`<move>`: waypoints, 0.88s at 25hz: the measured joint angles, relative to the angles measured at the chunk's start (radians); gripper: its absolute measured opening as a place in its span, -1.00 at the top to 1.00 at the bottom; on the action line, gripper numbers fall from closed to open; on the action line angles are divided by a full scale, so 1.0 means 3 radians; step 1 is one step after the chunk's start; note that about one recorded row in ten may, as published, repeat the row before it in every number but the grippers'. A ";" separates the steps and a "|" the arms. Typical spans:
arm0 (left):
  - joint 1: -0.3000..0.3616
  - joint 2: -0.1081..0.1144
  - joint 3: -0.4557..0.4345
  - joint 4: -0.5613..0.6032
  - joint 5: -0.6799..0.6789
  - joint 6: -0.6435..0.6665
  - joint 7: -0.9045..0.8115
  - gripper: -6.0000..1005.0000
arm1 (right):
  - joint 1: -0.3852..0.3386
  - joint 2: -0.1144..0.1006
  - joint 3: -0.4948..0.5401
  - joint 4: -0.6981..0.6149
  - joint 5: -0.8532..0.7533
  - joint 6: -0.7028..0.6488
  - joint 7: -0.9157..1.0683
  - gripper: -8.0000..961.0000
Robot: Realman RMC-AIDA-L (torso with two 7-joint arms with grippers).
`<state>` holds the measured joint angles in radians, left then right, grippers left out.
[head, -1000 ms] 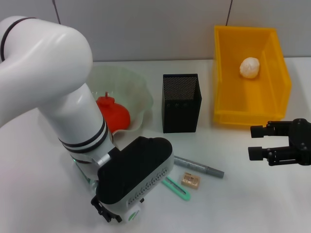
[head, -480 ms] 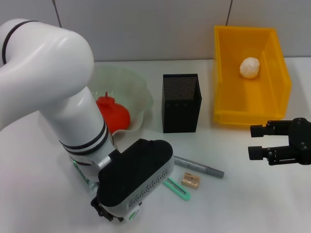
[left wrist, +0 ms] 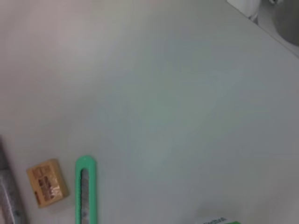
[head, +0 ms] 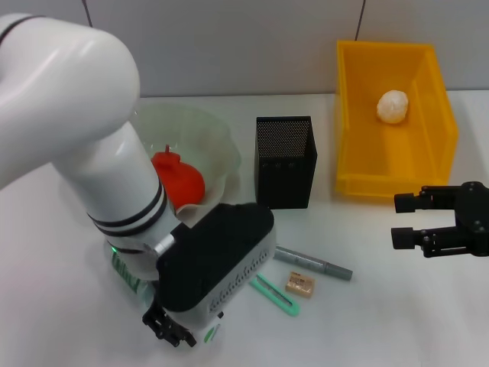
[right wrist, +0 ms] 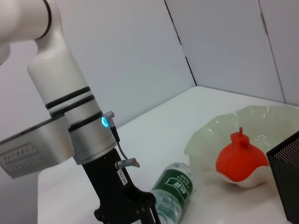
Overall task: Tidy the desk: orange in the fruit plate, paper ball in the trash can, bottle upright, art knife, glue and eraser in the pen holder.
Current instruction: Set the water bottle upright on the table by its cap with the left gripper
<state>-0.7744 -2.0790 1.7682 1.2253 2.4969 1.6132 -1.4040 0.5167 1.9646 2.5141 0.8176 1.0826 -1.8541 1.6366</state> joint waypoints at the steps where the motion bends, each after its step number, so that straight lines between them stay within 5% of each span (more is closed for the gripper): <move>1: -0.0002 0.0001 -0.0045 0.0025 -0.0005 0.0052 -0.0048 0.10 | 0.0001 0.0000 0.0000 0.0000 0.0004 -0.0001 0.0000 -0.64; 13: -0.0088 0.0009 -0.0751 0.0071 -0.0139 0.0498 -0.0429 0.10 | 0.0001 -0.0011 0.0000 0.0007 0.0018 -0.0048 -0.0029 -0.64; 22: -0.0164 0.0023 -0.1636 0.0044 -0.0167 0.0819 -0.0603 0.10 | 0.0010 -0.0020 0.0000 0.0017 0.0028 -0.0096 -0.0031 -0.64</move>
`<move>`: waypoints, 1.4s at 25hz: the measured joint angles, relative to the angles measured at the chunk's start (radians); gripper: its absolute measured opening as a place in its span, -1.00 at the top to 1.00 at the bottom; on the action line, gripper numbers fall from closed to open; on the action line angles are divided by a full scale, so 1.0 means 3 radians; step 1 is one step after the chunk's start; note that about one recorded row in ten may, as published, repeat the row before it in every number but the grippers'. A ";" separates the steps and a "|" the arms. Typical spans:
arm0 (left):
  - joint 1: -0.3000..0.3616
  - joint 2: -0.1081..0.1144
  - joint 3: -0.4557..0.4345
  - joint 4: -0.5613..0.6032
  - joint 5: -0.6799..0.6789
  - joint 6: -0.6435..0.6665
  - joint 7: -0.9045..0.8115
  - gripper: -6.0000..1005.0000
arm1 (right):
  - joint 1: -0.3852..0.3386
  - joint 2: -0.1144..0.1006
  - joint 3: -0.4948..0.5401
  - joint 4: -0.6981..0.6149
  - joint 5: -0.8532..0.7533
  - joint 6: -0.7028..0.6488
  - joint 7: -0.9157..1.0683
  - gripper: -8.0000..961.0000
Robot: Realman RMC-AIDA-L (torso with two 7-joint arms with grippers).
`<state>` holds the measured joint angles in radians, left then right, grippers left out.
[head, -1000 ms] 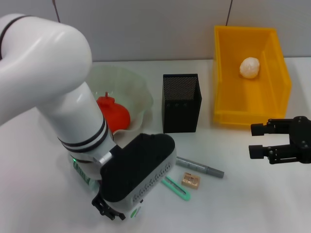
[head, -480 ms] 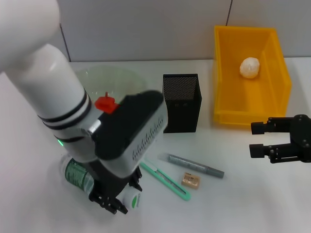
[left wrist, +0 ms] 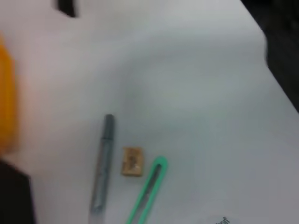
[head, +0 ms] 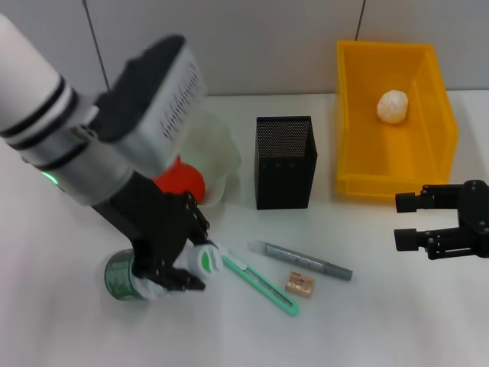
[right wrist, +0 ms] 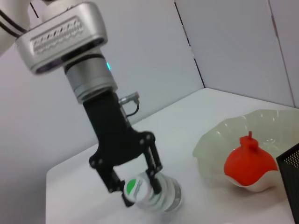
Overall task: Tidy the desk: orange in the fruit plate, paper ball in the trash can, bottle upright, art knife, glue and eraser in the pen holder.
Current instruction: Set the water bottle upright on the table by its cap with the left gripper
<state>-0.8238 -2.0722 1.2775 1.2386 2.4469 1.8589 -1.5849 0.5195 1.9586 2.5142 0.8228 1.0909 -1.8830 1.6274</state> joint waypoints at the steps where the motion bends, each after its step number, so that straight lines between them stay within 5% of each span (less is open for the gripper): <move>1: -0.0003 0.0010 -0.0212 -0.0010 0.0001 0.0034 -0.0016 0.10 | 0.0000 0.0000 0.0000 0.0000 0.0000 0.0000 0.0000 -0.64; 8: -0.0023 0.0041 -0.0833 -0.0085 0.0020 0.0073 -0.0037 0.10 | -0.0007 0.0009 0.0005 -0.0029 0.0010 -0.0020 0.0000 -0.64; 11: -0.0023 0.0041 -0.0833 -0.0085 0.0020 0.0073 -0.0037 0.10 | -0.0009 0.0007 0.0015 -0.0030 0.0027 -0.0030 0.0001 -0.64; 13: -0.0024 0.0077 -0.1239 -0.0087 0.0028 0.0124 -0.0126 0.10 | -0.0018 0.0000 0.0029 -0.0031 0.0048 -0.0040 0.0002 -0.64; 16: -0.0024 0.0077 -0.1239 -0.0087 0.0028 0.0124 -0.0126 0.10 | -0.0028 -0.0012 0.0054 -0.0031 0.0059 -0.0051 0.0003 -0.64; 24: 0.0056 0.0144 -0.1835 -0.0094 0.0003 0.0250 -0.0396 0.10 | -0.0046 -0.0020 0.0107 -0.0019 0.0072 -0.0090 -0.0002 -0.64; 29: 0.0065 0.0154 -0.1870 -0.0094 0.0002 0.0269 -0.0438 0.10 | -0.0050 -0.0020 0.0109 -0.0017 0.0075 -0.0124 -0.0037 -0.64; 35: 0.0385 0.0323 -0.2063 -0.0003 -0.0416 0.0331 -0.0828 0.10 | -0.0050 -0.0024 0.0089 -0.0007 0.0050 -0.0259 -0.0297 -0.64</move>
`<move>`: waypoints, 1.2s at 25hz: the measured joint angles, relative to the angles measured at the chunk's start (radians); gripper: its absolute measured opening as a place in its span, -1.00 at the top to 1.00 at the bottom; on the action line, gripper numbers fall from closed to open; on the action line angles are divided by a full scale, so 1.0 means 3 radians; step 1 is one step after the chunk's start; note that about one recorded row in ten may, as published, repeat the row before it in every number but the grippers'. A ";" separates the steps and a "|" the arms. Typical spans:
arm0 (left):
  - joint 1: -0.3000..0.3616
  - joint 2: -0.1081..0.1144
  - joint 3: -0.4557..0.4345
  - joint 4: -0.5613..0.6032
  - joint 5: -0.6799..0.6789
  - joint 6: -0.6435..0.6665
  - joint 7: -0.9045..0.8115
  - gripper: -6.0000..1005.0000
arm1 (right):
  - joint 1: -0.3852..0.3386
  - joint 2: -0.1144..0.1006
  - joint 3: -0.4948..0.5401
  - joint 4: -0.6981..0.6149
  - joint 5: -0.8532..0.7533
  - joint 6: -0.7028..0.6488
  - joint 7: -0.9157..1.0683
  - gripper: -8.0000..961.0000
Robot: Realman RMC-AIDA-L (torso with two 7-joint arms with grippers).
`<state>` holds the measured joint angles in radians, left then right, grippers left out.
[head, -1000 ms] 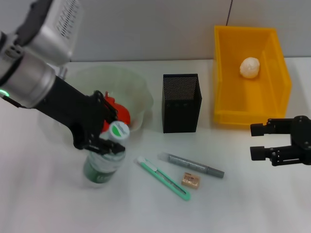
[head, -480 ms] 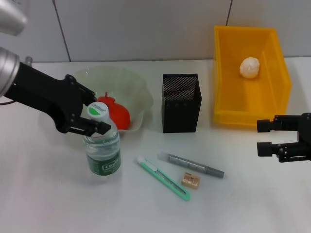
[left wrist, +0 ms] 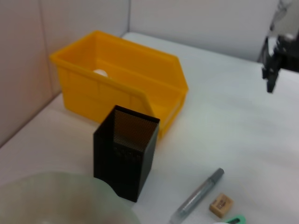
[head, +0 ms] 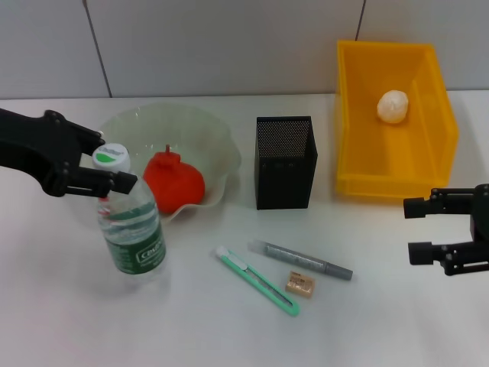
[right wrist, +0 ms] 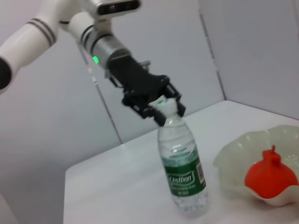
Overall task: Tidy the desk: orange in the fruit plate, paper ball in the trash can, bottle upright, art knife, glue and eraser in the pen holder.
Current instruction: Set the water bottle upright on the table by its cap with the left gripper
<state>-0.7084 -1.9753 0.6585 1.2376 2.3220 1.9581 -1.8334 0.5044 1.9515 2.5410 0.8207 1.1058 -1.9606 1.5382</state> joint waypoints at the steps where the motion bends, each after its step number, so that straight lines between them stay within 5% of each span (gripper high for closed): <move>1: 0.0026 0.0018 -0.0005 0.0000 -0.0048 -0.0007 -0.0032 0.10 | 0.0000 -0.0002 -0.0002 0.0003 -0.0008 -0.0015 -0.0050 -0.64; 30: 0.0448 0.0061 -0.0267 0.0129 -0.0103 -0.0454 -0.0090 0.10 | 0.0030 0.0076 -0.0162 0.0188 -0.0225 0.0162 -0.0373 -0.64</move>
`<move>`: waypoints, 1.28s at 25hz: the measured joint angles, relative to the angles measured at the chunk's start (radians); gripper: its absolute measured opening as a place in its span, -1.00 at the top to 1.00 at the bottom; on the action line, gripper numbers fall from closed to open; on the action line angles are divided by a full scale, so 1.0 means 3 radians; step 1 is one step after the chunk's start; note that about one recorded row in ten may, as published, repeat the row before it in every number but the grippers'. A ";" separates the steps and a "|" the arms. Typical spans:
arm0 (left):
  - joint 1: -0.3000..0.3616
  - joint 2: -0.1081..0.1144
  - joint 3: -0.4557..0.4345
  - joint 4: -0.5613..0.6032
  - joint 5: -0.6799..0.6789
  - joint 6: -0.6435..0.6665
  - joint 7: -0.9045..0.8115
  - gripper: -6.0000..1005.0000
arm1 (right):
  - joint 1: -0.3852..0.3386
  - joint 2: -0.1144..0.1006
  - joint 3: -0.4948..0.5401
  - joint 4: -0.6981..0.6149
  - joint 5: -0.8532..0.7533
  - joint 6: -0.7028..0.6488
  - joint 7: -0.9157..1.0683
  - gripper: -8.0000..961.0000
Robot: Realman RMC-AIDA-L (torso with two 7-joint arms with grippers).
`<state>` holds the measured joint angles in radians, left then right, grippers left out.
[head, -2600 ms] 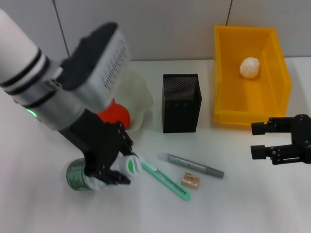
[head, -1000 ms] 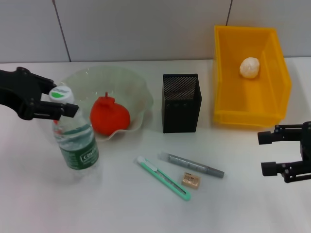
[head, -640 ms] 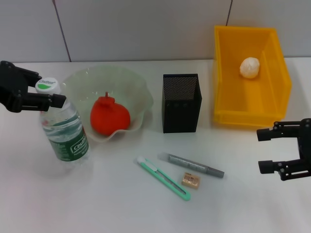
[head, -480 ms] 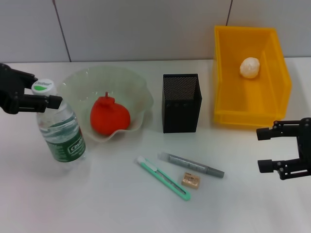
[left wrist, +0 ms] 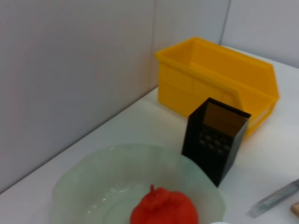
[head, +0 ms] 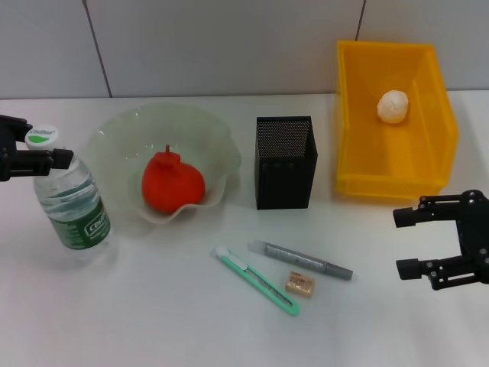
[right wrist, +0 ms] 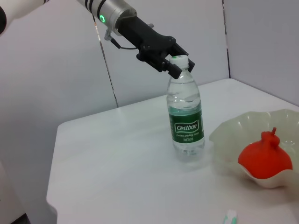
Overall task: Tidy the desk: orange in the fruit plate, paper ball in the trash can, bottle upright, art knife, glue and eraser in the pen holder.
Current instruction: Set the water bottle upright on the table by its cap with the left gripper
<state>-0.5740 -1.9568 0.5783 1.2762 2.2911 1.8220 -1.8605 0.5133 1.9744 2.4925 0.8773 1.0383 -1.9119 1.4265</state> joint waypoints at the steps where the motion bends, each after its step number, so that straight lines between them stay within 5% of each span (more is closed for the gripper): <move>1: 0.0022 -0.0008 0.0000 0.0000 0.0000 -0.0038 0.0014 0.10 | 0.0000 0.0001 -0.0011 0.0000 0.0000 0.0009 0.0000 -0.64; 14: 0.0247 -0.0137 0.0000 0.0028 -0.0114 -0.0310 0.0278 0.10 | 0.0012 0.0004 -0.0020 0.0014 0.0000 0.0011 0.0001 -0.64; 32: 0.0311 -0.0199 0.0021 0.0006 -0.0131 -0.0434 0.0355 0.10 | 0.0044 0.0002 -0.0020 0.0021 0.0004 0.0007 0.0028 -0.64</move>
<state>-0.4805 -2.0167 0.5846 1.2779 2.2517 1.6919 -1.7540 0.5265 1.9749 2.4866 0.8836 1.0397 -1.9098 1.4349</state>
